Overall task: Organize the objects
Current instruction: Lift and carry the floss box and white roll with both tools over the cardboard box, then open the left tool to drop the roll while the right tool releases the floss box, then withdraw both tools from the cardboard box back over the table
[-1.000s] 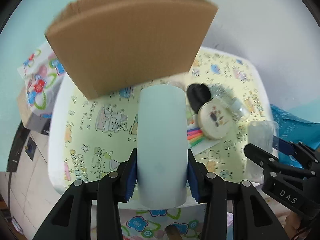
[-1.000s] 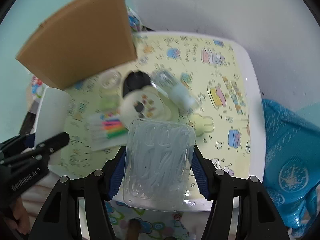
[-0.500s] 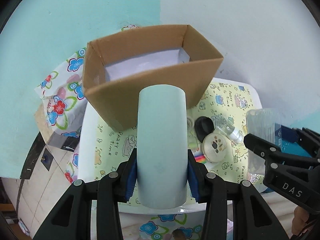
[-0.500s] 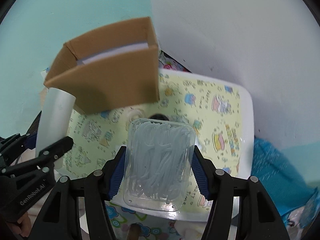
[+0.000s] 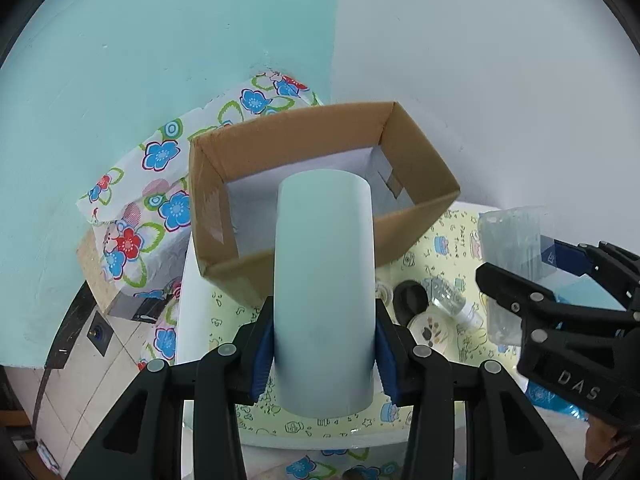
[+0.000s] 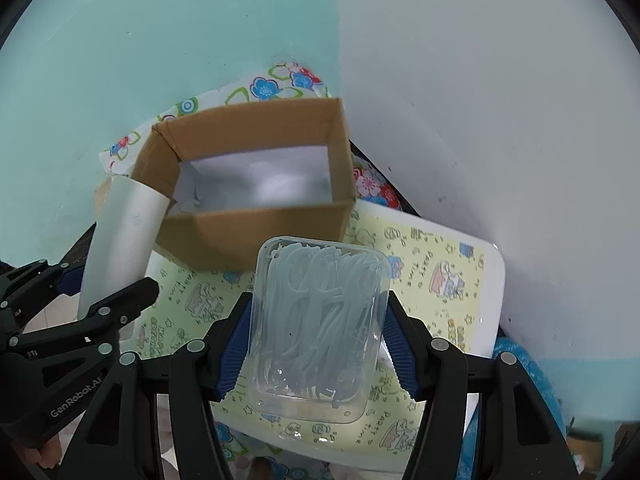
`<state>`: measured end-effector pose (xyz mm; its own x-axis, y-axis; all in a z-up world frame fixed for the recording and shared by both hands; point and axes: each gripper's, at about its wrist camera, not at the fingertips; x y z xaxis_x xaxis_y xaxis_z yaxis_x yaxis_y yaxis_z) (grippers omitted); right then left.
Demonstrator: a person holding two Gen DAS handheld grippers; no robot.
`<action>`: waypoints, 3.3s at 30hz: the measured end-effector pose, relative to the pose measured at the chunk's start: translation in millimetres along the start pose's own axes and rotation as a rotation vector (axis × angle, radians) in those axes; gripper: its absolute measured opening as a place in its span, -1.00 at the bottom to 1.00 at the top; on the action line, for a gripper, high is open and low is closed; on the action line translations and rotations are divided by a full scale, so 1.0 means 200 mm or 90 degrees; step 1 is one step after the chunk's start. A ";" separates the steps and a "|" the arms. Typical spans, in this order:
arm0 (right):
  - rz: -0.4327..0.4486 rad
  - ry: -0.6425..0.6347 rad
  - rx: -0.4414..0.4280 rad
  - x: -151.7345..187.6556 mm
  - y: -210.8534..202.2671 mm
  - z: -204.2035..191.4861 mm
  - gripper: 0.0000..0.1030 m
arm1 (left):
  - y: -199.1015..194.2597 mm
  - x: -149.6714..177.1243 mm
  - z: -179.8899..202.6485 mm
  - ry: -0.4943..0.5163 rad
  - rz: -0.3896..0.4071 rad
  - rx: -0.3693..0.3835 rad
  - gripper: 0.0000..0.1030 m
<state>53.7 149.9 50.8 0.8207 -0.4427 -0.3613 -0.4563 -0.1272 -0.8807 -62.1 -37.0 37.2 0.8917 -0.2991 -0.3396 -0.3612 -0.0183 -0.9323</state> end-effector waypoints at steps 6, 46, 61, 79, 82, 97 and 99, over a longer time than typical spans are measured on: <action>-0.004 -0.003 -0.010 -0.11 0.04 -0.02 0.24 | 0.02 -0.09 -0.03 0.002 0.005 -0.013 -0.13; -0.027 0.055 -0.023 -0.55 0.51 0.06 0.24 | 0.48 -0.43 -0.04 0.024 -0.021 -0.043 0.44; -0.005 0.085 -0.040 -0.55 0.47 0.08 0.28 | 0.43 -0.43 -0.05 0.022 -0.021 -0.044 0.70; -0.002 0.094 0.005 -0.52 0.47 0.06 0.65 | 0.46 -0.41 -0.04 0.035 -0.033 -0.027 0.85; 0.005 0.090 0.019 -0.52 0.45 0.05 0.65 | 0.44 -0.41 -0.05 0.034 -0.028 -0.030 0.85; 0.025 0.107 0.078 -0.32 0.17 -0.04 0.65 | 0.14 -0.23 0.03 0.079 0.029 -0.055 0.85; 0.034 0.096 0.099 -0.27 0.11 -0.07 0.65 | 0.09 -0.18 0.04 0.080 0.040 -0.055 0.92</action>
<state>-5.3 157.8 55.1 0.7311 -0.5739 -0.3690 -0.4298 0.0327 -0.9023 -99.1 -18.5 31.0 0.8274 -0.4197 -0.3732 -0.4420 -0.0768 -0.8937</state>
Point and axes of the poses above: each gripper's, at about its wrist camera, not at the fingertips, and y roughly the way its jaws point, z to its right, x to its underside, and after that the axes turned 13 degrees about -x, right-handed
